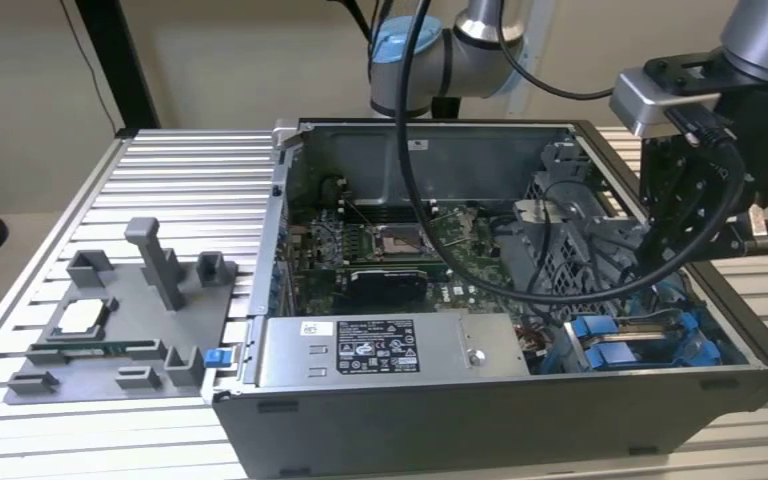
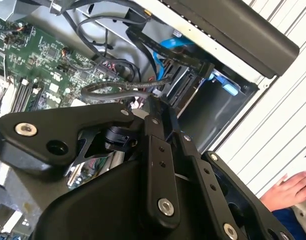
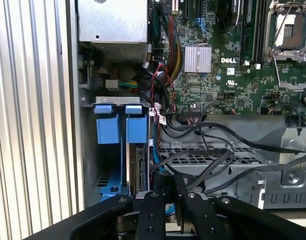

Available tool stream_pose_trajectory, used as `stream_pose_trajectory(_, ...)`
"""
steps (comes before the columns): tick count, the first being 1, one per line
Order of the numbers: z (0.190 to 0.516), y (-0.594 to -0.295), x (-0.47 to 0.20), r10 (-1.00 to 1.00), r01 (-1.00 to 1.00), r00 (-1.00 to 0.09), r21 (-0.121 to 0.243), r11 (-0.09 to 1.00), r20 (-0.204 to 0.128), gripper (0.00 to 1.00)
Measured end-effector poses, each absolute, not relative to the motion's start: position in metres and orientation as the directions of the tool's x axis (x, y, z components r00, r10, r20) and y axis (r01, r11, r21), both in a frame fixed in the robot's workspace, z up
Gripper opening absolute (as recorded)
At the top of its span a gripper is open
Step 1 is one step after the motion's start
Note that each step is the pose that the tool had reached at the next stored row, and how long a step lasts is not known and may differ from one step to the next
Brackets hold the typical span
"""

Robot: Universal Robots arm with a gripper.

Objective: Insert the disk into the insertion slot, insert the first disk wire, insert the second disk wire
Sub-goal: 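Insert the first disk wire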

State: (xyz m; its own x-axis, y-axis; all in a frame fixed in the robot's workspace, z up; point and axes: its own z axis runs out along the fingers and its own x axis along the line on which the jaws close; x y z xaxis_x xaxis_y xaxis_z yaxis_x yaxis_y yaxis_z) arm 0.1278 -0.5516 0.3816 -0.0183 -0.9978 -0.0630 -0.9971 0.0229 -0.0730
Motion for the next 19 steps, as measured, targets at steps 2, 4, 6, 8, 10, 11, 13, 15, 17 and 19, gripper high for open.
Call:
stream_pose_trajectory(2,0.381,-0.553,0.129,-0.998,-0.997,-0.019,-0.069,0.023,-0.063,0.0)
stream_pose_trajectory(4,0.381,-0.557,0.129,-0.998,-0.998,-0.019,-0.066,0.023,-0.063,0.0)
stream_pose_trajectory(6,0.381,-0.562,0.129,-0.998,-0.998,-0.019,-0.064,0.023,-0.063,0.0)
stream_pose_trajectory(8,0.38,-0.568,0.129,-0.998,-0.998,-0.02,-0.063,0.024,-0.063,0.0)
stream_pose_trajectory(10,0.38,-0.575,0.129,-0.998,-0.998,-0.02,-0.061,0.024,-0.063,0.0)
stream_pose_trajectory(11,0.38,-0.578,0.129,-0.998,-0.998,-0.02,-0.059,0.024,-0.063,0.0)
stream_pose_trajectory(13,0.38,-0.584,0.129,-0.998,-0.998,-0.021,-0.057,0.025,-0.063,0.0)
stream_pose_trajectory(15,0.379,-0.59,0.129,-0.998,-0.998,-0.022,-0.055,0.025,-0.063,0.0)
stream_pose_trajectory(17,0.379,-0.595,0.129,-0.998,-0.998,-0.022,-0.053,0.025,-0.063,0.0)
stream_pose_trajectory(19,0.379,-0.599,0.129,-0.998,-0.998,-0.022,-0.052,0.026,-0.063,0.0)
